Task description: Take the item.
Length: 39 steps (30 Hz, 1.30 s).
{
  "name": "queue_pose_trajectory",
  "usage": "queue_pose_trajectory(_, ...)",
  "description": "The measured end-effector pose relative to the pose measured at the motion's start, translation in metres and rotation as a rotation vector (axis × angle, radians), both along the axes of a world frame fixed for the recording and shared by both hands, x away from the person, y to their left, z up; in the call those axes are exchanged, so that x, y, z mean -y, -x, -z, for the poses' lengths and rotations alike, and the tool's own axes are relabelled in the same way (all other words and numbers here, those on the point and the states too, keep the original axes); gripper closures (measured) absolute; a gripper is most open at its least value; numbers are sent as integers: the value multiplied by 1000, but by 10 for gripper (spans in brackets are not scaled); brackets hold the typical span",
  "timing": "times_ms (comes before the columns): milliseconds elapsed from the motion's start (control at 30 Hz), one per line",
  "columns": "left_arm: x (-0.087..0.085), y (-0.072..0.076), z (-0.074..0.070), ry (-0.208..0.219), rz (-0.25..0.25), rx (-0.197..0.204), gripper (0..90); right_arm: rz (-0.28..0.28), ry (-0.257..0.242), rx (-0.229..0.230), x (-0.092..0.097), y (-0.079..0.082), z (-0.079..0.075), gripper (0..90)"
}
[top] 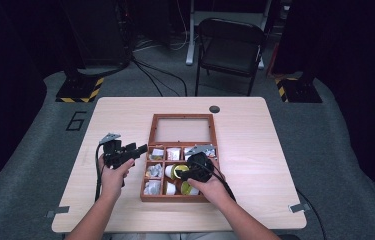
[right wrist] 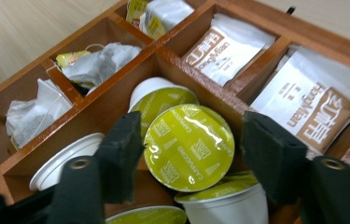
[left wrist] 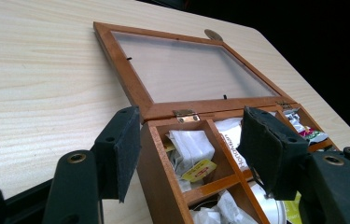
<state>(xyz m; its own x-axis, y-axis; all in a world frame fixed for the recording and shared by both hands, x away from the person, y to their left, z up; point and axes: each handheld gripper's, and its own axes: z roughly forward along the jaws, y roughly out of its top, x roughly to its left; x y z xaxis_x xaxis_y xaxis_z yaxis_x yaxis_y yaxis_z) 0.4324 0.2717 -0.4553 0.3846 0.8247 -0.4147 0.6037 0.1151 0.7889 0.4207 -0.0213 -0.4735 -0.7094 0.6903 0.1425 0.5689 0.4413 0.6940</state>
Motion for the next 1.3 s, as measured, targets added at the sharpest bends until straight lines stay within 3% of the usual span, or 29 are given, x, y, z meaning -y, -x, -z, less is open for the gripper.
queue_pose_trajectory(167, -1, 0, 0, -1, -2, 11, 384, -7, 19, -16, 0, -2, 4, 316)
queue_pose_trajectory(267, -1, 1, 0, -4, -1, 8, 384, -1, 2, -35, -1, -3, 5, 305)
queue_pose_trajectory(400, -2, 1, 0, -7, 0, 10, 384, -5, 28, -38, -5, -2, 6, 298)
queue_pose_trajectory(467, -2, 1, 0, -9, 0, 16, 384, -20, 62, -18, -7, -1, 8, 298)
queue_pose_trajectory(567, -2, 2, 0, -3, -4, 10, 384, -18, 69, -15, -9, -1, 8, 297)
queue_pose_trajectory(867, -5, 3, 1, -5, -12, 15, 385, -27, 109, -51, -17, -4, 11, 323)
queue_pose_trajectory(1000, -7, 4, 1, -6, -14, 15, 385, -28, 127, -30, -17, -5, 12, 366)
queue_pose_trajectory(1100, -8, 5, 1, 2, -20, 5, 385, -30, 118, -37, -16, -6, 12, 370)
queue_pose_trajectory(1300, -9, 4, 1, -1, -22, 22, 385, -45, 88, -49, -14, -7, 8, 372)
